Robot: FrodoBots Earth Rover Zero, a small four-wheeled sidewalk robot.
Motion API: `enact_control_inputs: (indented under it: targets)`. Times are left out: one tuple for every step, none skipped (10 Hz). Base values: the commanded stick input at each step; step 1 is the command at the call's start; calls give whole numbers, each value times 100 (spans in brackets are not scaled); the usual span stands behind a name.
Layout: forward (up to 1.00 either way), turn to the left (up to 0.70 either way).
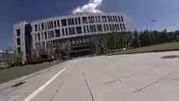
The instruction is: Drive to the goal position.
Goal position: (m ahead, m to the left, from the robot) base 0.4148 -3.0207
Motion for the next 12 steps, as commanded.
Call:
enact_control_inputs:
  targets:
    - [70, 1]
    - [70, 1]
    - [70, 1]
    - [70, 4]
    - [70, 13]
    - [70, 28]
    - [70, 36]
    - [70, 12]
    - [70, 4]
    - [70, 4]
    - [70, 4]
    - [70, 4]
